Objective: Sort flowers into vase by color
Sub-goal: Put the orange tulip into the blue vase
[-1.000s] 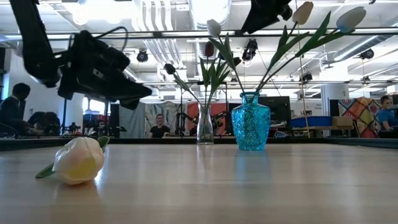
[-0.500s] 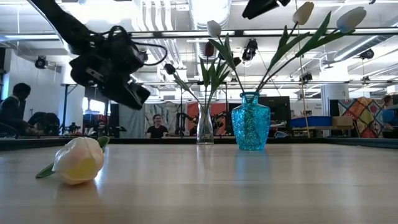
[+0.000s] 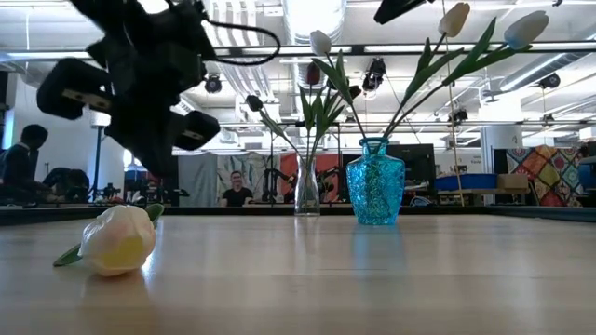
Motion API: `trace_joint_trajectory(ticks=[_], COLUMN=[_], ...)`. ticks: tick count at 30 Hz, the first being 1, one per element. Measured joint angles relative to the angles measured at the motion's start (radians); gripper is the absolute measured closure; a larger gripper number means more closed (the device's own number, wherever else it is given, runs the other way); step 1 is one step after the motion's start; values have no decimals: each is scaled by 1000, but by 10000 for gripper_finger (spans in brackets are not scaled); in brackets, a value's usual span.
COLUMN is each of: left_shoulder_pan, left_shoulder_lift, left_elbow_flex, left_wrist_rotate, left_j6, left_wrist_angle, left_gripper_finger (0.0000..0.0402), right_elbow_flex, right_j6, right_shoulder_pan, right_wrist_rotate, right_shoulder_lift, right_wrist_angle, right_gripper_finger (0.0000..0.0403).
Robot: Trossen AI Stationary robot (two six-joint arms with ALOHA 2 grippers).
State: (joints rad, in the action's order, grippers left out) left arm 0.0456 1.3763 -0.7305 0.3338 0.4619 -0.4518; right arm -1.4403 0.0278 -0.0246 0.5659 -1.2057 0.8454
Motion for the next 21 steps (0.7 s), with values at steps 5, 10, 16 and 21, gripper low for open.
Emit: trace_joint_trajectory(ticks=[5,10,16,21], left_shoulder_pan=[-62,-113,-171,-194], left_shoulder_lift=[51,120,194,252], left_elbow_flex=[-103,-143,-136,-162], left_wrist_rotate=[-62,-63,-74,-117], left_j6=[-23,-22,-4,17], left_wrist_angle=[-168,-201,-178,-119], left_gripper_finger=[383,332,279,271], right_elbow_flex=[0,0,0,0], right_j6=[8,8,7,17], right_shoulder_pan=[0,0,0,0], right_wrist_rotate=[0,1,1,1], right_shoulder_lift=[4,4,7,7], right_wrist_angle=[21,24,50,51], right_gripper_finger=[266,268,266,270])
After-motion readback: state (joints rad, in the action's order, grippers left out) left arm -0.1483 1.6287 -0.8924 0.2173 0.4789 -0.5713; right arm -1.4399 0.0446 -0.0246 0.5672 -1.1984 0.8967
